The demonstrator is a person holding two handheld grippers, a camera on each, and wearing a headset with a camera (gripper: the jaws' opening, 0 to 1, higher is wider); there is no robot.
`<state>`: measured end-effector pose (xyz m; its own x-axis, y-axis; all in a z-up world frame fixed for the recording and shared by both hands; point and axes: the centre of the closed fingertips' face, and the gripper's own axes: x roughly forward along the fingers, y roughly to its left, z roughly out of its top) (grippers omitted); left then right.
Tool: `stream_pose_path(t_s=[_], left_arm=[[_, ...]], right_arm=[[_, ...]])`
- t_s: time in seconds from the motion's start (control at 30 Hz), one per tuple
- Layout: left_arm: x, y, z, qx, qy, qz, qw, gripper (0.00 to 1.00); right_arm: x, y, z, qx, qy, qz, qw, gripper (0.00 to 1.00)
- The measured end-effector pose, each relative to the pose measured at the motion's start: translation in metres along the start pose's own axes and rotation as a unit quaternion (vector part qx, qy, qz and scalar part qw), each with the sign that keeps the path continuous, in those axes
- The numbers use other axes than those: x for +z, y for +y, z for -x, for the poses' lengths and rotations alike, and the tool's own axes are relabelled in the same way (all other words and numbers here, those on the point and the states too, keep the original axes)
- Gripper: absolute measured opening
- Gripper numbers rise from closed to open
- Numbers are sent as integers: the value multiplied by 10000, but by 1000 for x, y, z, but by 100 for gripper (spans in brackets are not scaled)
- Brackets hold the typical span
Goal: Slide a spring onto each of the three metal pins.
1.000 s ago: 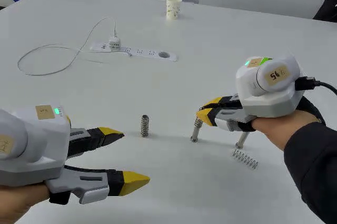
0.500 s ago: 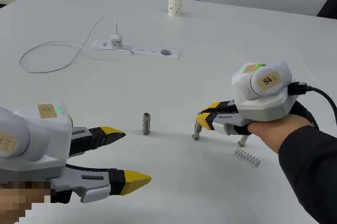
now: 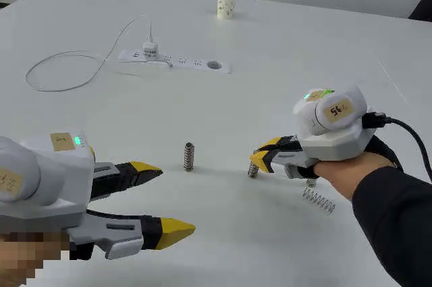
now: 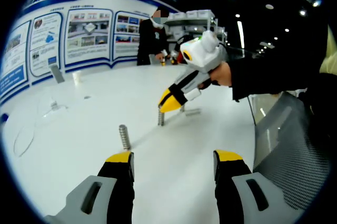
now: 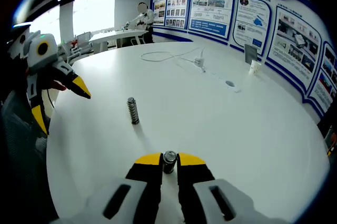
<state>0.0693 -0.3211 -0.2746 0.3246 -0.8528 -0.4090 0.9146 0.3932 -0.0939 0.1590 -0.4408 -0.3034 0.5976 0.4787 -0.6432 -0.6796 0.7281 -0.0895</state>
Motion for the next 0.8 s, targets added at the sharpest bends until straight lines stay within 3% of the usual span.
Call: stream_pose_path(t_s=[0.8], left_arm=[[1, -1, -2, -30, 11, -47, 10000, 62]], right_arm=[[-6, -3, 2, -57, -16, 11, 10000, 17]])
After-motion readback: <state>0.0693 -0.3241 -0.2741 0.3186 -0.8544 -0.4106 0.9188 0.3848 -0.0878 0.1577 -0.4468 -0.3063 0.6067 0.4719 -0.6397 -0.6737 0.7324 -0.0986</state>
